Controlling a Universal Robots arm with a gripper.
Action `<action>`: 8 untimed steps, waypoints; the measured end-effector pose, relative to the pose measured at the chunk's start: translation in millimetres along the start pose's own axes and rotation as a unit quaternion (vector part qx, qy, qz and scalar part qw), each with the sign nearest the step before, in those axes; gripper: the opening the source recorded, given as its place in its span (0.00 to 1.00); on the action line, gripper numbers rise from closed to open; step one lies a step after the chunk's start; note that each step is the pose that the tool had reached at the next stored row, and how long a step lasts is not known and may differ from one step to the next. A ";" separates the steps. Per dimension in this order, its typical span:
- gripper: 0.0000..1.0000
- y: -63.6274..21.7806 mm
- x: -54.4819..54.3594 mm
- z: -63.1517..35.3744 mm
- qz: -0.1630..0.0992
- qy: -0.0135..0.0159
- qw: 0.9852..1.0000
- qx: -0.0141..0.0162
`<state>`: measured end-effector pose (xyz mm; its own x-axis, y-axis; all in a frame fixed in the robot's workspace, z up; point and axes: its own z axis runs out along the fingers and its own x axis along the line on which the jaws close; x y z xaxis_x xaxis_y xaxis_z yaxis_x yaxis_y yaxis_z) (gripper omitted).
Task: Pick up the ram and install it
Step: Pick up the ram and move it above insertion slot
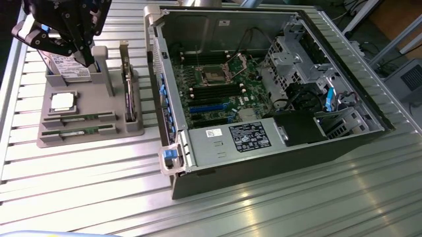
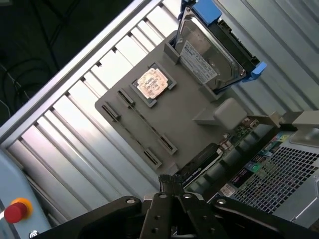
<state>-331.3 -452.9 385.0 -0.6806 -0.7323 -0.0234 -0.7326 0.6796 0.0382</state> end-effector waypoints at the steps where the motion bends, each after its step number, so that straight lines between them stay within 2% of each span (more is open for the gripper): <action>1: 0.10 0.0 0.0 0.0 -0.005 0.000 1.000 0.000; 8: 0.10 0.0 0.0 0.1 -0.040 0.002 0.999 -0.001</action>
<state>-331.3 -452.9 384.8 -0.6201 -0.7842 -0.0227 -0.7844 0.6192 0.0376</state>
